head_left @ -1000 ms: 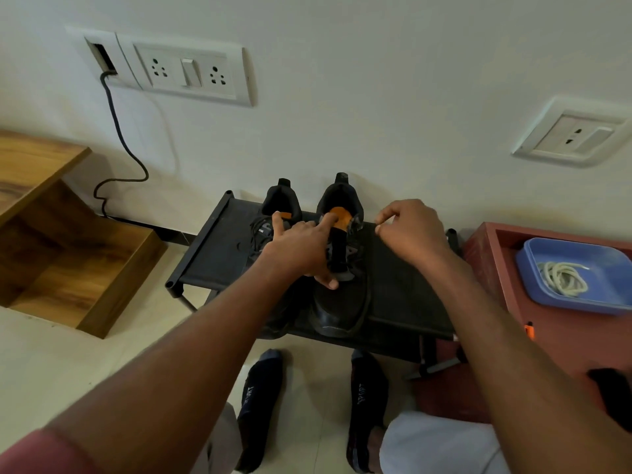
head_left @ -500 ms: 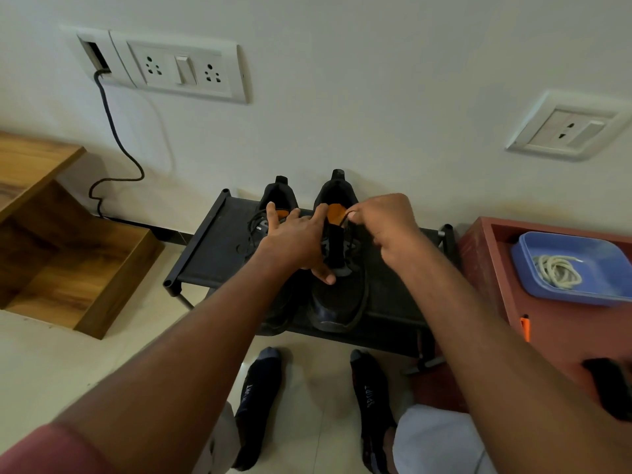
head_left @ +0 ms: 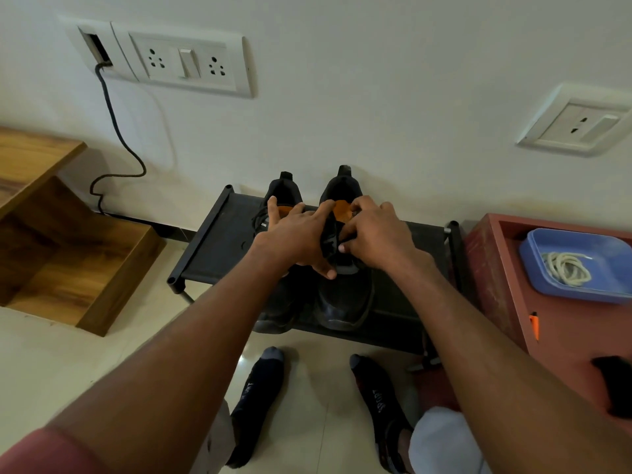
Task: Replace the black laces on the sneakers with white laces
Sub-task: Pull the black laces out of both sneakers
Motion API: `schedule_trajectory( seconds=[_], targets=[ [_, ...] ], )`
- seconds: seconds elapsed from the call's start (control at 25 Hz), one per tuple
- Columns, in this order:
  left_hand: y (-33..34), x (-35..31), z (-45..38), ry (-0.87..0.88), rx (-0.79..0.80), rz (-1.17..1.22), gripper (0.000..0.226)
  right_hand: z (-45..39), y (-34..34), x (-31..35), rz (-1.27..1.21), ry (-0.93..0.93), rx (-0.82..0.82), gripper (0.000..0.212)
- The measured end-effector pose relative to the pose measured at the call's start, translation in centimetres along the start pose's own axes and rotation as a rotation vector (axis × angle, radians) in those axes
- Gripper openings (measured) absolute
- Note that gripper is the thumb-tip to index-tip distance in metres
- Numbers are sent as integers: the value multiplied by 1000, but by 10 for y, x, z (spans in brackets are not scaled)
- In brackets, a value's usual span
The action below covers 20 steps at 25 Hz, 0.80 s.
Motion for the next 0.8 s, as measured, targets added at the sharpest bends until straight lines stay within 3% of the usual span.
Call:
schedule_trajectory(
  seconds=[0.08,0.2,0.28,0.32,0.36,0.48,0.56,0.68,0.8],
  targets=[
    [2,0,-2,7,-16,2,140,-4,-9,-2,-120,50,-73,8],
    [0,1,-2,8,-15,8,139,-5,-42,-14,-1029,310,-402,6],
    [0,2,-1,9,-24,20,139,-2,-39,-18,-1498,371,-289,13],
    [0,2,-1,12,-19,21,139,0,-35,-15,-1534,382,-192,15],
    [0,1,-2,13,-16,19,140,-1,-30,-14,-1395,366,-134,14],
    [2,1,-2,4,-10,14,140,-7,-11,-4,-413,91,-37,17],
    [2,1,-3,-2,-8,20,140,-7,6,-1,-104,42,96,16],
    [1,-1,-1,-21,-9,28,139,-5,3,0,-219,99,13,7],
    [-1,-2,-1,-24,-10,45,137,-6,-33,-10,-943,294,-303,11]
  ],
)
Point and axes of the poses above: each hand's wrist, its own z-axis away from the middle knuckle, its own y-axis out of the palm, x = y × z, the point moved 4 cm from there along -z, towards the middle knuckle, and after that the axes turned 8 degrees about -z, right-handed, at the moved point
